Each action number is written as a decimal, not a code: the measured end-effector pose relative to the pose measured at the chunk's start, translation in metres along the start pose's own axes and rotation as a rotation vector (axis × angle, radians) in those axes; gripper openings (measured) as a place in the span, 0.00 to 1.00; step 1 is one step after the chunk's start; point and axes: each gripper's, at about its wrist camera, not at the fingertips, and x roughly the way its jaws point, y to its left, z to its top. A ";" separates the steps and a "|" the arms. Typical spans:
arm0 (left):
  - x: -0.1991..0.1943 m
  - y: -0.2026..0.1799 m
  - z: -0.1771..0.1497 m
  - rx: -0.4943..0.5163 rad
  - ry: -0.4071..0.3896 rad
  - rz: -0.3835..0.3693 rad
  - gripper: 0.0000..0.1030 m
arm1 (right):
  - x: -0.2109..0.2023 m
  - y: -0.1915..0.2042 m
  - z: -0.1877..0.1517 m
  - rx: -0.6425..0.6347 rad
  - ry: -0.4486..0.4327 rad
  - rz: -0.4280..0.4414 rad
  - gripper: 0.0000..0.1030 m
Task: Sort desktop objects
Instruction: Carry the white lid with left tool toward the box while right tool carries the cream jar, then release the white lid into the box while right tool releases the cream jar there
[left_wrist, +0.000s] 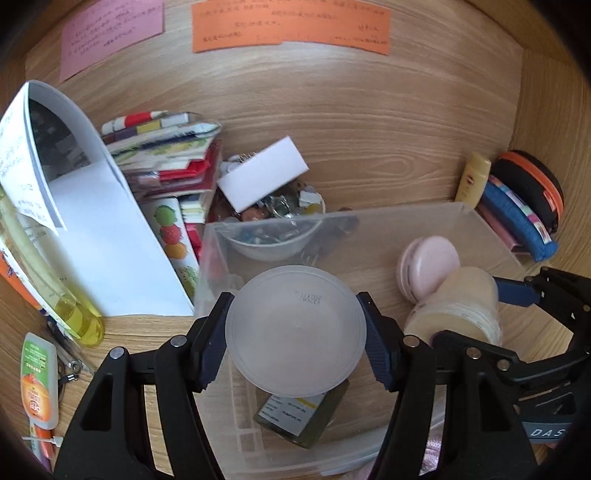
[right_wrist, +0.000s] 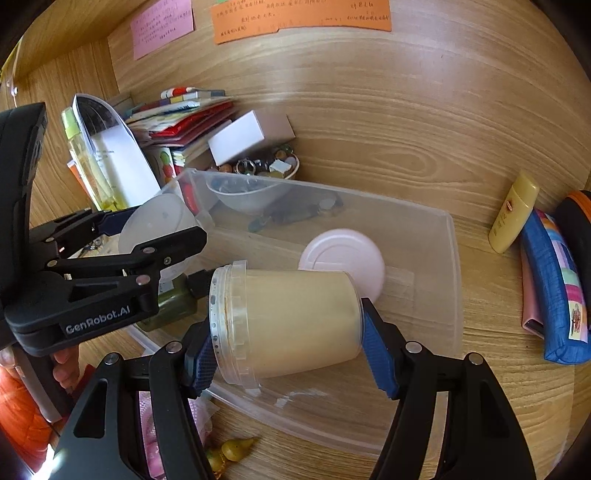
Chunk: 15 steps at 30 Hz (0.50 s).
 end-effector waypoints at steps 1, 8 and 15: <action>0.002 0.000 -0.001 -0.006 0.008 -0.002 0.63 | 0.001 0.000 -0.001 -0.003 0.004 -0.003 0.62; -0.001 -0.002 -0.008 0.011 0.000 0.007 0.63 | 0.001 -0.002 -0.002 0.009 0.008 -0.006 0.63; -0.016 0.003 -0.006 -0.003 -0.035 0.009 0.63 | -0.001 0.001 -0.001 -0.001 -0.015 -0.045 0.65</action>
